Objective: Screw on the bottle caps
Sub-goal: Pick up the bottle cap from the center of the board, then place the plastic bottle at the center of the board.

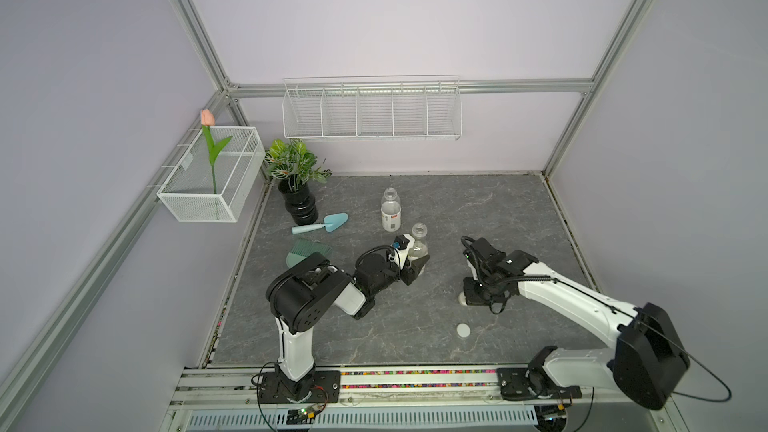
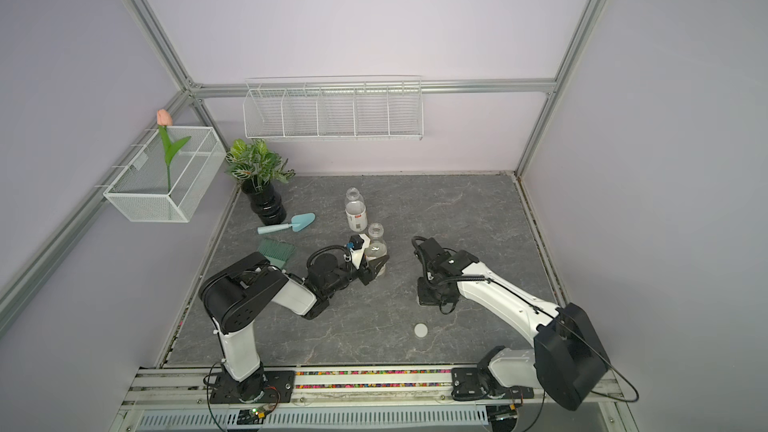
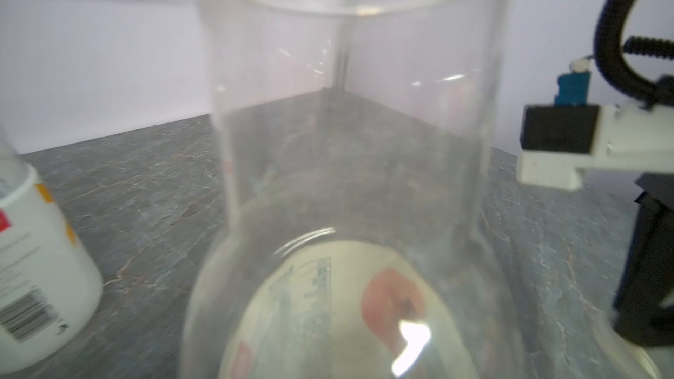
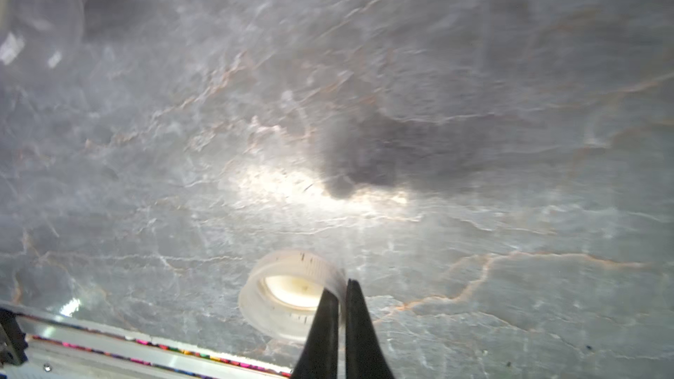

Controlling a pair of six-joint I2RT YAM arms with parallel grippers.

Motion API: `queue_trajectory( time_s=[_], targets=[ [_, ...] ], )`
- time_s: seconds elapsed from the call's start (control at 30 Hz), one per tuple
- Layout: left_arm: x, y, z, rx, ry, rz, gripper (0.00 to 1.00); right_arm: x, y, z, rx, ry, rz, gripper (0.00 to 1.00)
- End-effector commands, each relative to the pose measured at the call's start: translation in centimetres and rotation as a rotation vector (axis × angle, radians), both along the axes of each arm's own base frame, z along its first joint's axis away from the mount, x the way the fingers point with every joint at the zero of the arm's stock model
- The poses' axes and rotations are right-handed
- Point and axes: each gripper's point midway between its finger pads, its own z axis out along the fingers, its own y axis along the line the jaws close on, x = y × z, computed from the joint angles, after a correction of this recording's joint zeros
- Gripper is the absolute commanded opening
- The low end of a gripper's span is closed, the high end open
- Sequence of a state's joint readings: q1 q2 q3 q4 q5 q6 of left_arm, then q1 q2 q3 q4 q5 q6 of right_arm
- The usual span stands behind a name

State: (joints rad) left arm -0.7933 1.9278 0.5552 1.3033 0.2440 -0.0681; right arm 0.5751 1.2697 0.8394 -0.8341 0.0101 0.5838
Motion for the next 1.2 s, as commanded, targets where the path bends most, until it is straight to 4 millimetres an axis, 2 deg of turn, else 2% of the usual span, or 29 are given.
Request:
queue_trajectory(
  time_s=[0.0,0.17,0.27,0.33,0.5,0.8,0.93,1.17],
  targets=[
    [-1.3,-2.1,1.2,-0.053,-0.077,-0.07,0.52,0.4,-1.9,1.5,0.044,-0.027,-0.068,0.07],
    [-2.9,-3.4,0.2,-0.017,-0.106,-0.123,0.53,3.8,-3.9,6.3,0.101,-0.141,-0.15,0.07],
    [-3.3,-3.8,-0.2,-0.009,-0.109,-0.146,0.55,5.9,-3.8,8.1,0.089,-0.181,-0.144,0.07],
    [-3.4,-4.1,-0.3,-0.007,-0.114,-0.161,0.55,7.3,-3.0,8.7,0.107,-0.185,-0.132,0.07],
    [-4.0,-4.5,-0.7,0.01,-0.131,-0.184,0.57,9.5,0.0,9.0,0.156,-0.169,-0.08,0.07],
    [-4.2,-4.4,-1.1,0.025,-0.141,-0.193,0.62,10.1,3.4,7.9,0.05,-0.117,0.011,0.07],
    [-4.2,-4.3,-1.1,0.024,-0.141,-0.192,0.66,9.5,4.8,7.6,0.057,-0.099,0.034,0.07],
    [-4.3,-4.3,-1.1,0.022,-0.136,-0.194,0.73,8.8,5.8,7.8,0.056,-0.104,0.057,0.07]
  ],
)
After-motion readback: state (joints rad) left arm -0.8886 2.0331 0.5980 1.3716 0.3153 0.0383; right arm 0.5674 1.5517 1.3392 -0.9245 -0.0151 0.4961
